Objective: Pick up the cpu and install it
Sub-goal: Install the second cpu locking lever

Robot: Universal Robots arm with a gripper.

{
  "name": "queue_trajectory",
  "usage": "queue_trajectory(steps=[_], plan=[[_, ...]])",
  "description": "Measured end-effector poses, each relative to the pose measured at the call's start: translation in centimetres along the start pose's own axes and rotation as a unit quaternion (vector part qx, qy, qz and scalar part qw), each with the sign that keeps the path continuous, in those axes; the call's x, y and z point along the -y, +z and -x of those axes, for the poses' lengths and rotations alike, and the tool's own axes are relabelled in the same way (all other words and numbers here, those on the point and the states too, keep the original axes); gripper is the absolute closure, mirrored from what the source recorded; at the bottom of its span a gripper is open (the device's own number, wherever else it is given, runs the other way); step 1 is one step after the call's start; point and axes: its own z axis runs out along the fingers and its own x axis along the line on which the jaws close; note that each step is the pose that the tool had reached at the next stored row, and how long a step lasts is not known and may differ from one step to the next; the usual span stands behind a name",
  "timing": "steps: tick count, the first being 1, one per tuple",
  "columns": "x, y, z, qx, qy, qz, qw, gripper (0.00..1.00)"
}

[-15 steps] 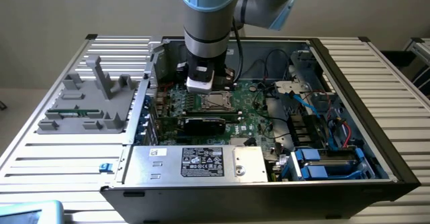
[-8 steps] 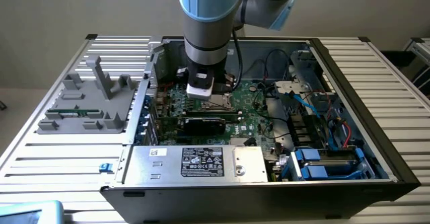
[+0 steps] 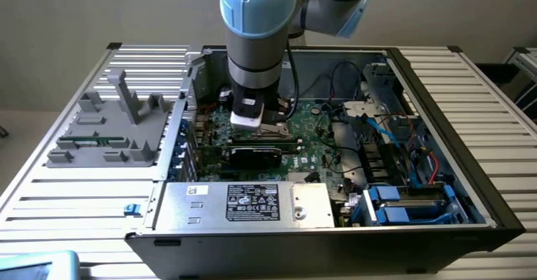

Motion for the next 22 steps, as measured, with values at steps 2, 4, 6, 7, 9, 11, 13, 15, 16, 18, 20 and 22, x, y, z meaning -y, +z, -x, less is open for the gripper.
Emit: queue_trajectory(steps=[2,4,6,7,9,11,13,15,16,18,20,22], plan=[[-0.04,0.05,0.1,0.0,0.0,0.0,1.0,0.89],[-0.1,0.24,0.1,0.0,0.0,0.0,1.0,0.89],[-0.19,0.46,0.2,-0.0001,0.0,0.0,1.0,0.89],[-0.24,0.56,0.2,-0.0001,0.0,0.0,1.0,0.89],[-0.33,0.72,0.4,0.0,0.0,0.0,1.0,0.89],[-0.38,0.81,0.5,0.0,0.0,0.0001,1.0,0.89],[-0.43,0.94,0.5,0.0,0.0,0.0001,1.0,0.89],[-0.52,1.19,0.5,0.0,0.0,0.0,1.0,0.89],[-0.56,1.3,0.5,0.0,0.0,0.0001,1.0,0.89],[-0.63,1.46,0.6,0.0,0.0,0.0,1.0,0.89],[-0.66,1.52,0.6,0.0,0.0,0.0001,1.0,0.89],[-0.7,1.63,0.6,0.0,0.0,0.0006,1.0,0.89]])
